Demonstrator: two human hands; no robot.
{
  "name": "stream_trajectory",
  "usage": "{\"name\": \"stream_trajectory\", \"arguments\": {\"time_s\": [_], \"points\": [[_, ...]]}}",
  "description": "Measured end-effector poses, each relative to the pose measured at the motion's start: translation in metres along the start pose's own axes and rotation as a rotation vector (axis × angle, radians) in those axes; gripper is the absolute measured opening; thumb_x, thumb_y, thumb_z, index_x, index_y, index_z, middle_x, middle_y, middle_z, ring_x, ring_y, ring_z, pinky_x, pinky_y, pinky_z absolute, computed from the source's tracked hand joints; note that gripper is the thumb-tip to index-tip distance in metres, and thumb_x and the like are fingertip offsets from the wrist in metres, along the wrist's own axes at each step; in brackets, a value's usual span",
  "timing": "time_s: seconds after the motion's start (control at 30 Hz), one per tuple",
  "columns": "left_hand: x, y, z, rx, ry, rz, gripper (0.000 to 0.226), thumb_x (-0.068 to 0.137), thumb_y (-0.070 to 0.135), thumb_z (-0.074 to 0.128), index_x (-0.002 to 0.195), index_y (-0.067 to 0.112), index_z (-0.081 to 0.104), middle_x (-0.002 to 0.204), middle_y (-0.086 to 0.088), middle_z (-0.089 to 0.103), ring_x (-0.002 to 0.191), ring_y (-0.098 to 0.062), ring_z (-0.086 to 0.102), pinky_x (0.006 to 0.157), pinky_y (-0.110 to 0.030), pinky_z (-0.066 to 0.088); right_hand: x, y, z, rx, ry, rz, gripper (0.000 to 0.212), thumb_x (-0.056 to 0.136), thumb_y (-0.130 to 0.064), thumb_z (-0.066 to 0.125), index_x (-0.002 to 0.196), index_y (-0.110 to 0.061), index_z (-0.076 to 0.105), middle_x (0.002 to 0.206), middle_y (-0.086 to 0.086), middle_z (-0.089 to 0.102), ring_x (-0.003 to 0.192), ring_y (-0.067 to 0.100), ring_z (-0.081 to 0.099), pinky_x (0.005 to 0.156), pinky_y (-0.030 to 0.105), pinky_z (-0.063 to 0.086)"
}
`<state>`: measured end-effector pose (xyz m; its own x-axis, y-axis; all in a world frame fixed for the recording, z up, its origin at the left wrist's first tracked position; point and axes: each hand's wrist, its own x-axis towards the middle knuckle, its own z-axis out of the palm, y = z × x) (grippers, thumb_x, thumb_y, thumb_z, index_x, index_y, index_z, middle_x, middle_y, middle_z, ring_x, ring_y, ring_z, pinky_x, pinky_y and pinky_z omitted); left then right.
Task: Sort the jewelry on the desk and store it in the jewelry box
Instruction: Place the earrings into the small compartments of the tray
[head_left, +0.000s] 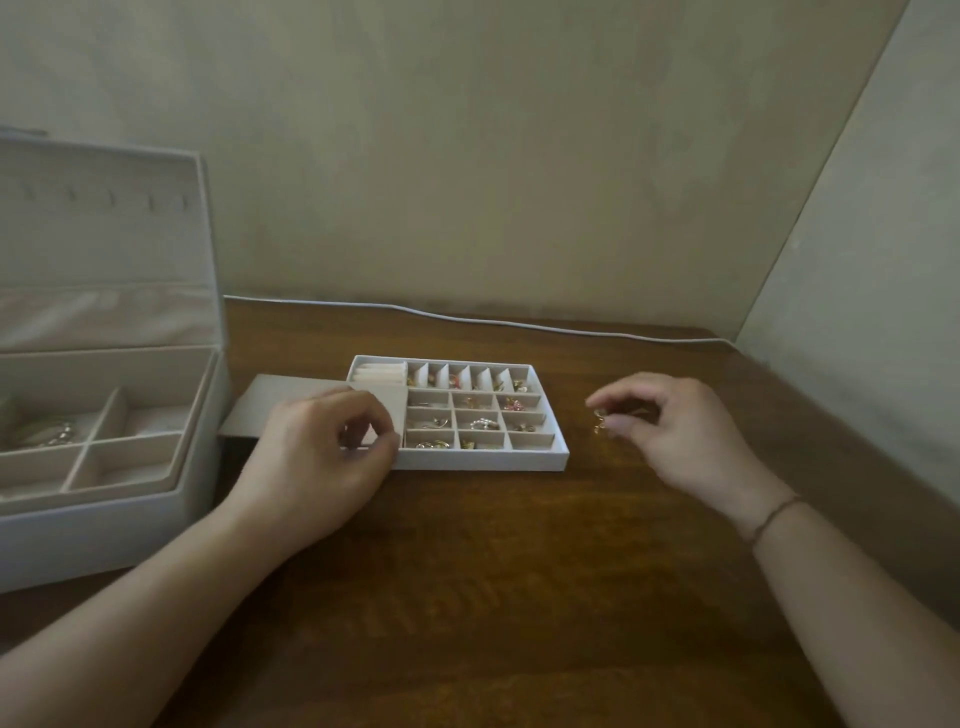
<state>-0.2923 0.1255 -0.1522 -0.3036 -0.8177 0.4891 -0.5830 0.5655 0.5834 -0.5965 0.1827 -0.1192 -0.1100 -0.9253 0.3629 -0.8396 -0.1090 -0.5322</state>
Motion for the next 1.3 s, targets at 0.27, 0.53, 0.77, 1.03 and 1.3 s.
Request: {"name": "stream_trajectory", "arguments": {"time_s": [0.27, 0.53, 0.77, 1.03, 1.3], "points": [[0.001, 0.013, -0.016, 0.591, -0.405, -0.361, 0.026, 0.092, 0.048, 0.049, 0.079, 0.026, 0.055, 0.076, 0.006, 0.053, 0.063, -0.008, 0.051, 0.056, -0.025, 0.044, 0.007, -0.016, 0.050, 0.072, -0.037, -0.042, 0.028, 0.086, -0.010, 0.067, 0.099, -0.034, 0.069, 0.103, -0.021, 0.064, 0.100, -0.004, 0.058, 0.086, 0.015, 0.051], [-0.006, 0.016, -0.022, 0.640, -0.484, -0.417, 0.027, 0.097, 0.050, 0.042, 0.094, 0.023, 0.046, 0.076, 0.008, 0.042, 0.062, -0.008, 0.044, 0.060, -0.027, 0.042, 0.001, -0.006, 0.047, 0.108, 0.048, -0.006, 0.036, 0.092, 0.001, 0.056, 0.102, -0.032, 0.069, 0.108, -0.021, 0.063, 0.101, -0.011, 0.056, 0.079, 0.005, 0.047], [-0.016, 0.020, -0.017, 0.715, -0.405, -0.290, 0.093, 0.091, 0.066, 0.037, 0.153, 0.020, -0.016, 0.127, 0.000, 0.058, 0.102, -0.017, 0.064, 0.079, -0.032, 0.056, 0.001, 0.003, 0.051, 0.160, -0.063, 0.146, 0.038, 0.096, -0.004, 0.050, 0.120, -0.031, 0.061, 0.116, -0.019, 0.060, 0.102, -0.010, 0.054, 0.075, 0.007, 0.045], [-0.015, 0.024, 0.016, 0.530, -0.481, 0.102, 0.080, 0.092, 0.071, 0.030, 0.150, 0.043, -0.017, 0.163, 0.015, -0.012, 0.150, -0.014, -0.016, 0.120, -0.052, -0.010, -0.001, -0.002, 0.048, 0.300, 0.065, 0.144, 0.039, 0.101, -0.030, 0.039, 0.140, -0.032, 0.042, 0.135, -0.015, 0.049, 0.123, 0.004, 0.048, 0.101, 0.031, 0.046], [-0.006, 0.017, 0.031, 0.466, -0.528, 0.115, 0.073, 0.089, 0.074, 0.022, 0.153, 0.045, 0.001, 0.163, 0.021, -0.006, 0.147, -0.003, -0.016, 0.117, -0.049, -0.018, -0.001, 0.000, 0.053, -0.014, -0.089, 0.035, 0.038, 0.097, -0.033, 0.052, 0.134, -0.029, 0.054, 0.146, -0.015, 0.043, 0.132, -0.001, 0.036, 0.100, 0.014, 0.031]]}}
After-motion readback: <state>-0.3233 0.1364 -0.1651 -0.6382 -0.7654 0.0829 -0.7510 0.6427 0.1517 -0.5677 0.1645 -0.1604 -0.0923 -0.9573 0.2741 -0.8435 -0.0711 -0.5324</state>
